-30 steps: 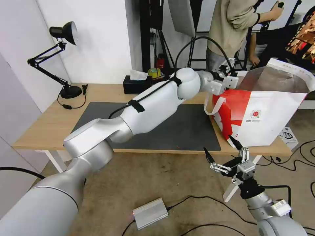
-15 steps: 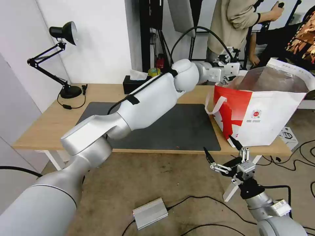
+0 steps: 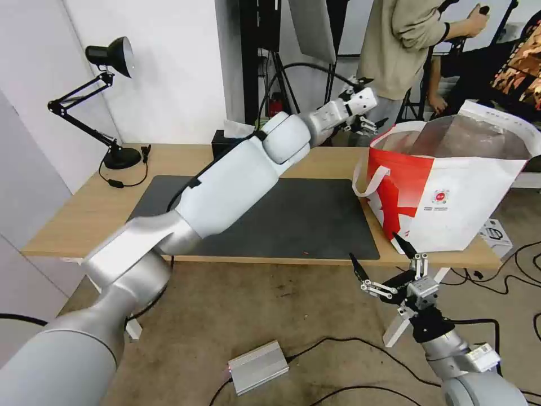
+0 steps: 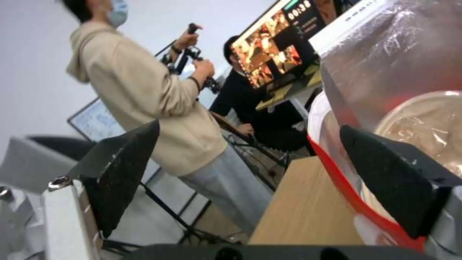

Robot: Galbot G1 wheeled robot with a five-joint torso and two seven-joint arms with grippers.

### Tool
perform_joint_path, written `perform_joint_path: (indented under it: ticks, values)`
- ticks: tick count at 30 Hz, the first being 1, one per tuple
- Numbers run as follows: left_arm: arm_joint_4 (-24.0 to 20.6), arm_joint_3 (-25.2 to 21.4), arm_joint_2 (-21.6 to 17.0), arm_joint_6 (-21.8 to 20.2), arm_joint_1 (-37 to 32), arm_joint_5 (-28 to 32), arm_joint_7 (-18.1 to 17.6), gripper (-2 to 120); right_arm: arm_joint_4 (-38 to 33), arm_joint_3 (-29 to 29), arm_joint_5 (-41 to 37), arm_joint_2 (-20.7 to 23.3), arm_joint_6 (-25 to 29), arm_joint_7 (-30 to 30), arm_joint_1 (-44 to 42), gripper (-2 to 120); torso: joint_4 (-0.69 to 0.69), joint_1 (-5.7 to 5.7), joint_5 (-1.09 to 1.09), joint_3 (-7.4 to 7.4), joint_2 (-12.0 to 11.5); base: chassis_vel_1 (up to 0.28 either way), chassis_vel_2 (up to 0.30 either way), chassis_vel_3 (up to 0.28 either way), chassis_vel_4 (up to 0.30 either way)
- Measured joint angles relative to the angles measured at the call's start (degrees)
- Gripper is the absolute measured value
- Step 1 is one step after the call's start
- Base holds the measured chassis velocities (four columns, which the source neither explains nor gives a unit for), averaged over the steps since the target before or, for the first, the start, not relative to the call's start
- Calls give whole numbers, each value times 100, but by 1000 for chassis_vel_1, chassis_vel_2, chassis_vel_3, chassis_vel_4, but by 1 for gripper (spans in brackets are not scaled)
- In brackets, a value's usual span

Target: Pick up the trash from the table and place it into the takeout bag.

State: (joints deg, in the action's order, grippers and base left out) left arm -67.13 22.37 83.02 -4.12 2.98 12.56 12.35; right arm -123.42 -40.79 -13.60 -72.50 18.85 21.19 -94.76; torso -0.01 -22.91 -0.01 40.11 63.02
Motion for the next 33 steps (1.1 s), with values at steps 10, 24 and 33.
perform_joint_path:
  ticks: [10, 24, 33]
  values:
    - [-577, -554, -433, 56, -568, 713, -237, 100, 0, 0, 0, 0, 0, 0, 0, 100, 1, 0, 0, 0, 0, 0, 0, 0, 0]
    - [-2092, -1441, -1245, 38, -1496, 1122, -475, 100, 0, 0, 0, 0, 0, 0, 0, 100, 1, 0, 0, 0, 0, 0, 0, 0, 0]
    - [-2990, -2008, -1688, -185, -2076, 1329, -608, 100, 0, 0, 0, 0, 0, 0, 0, 100, 0, 0, 0, -1, 1, 0, 0, 0, 0]
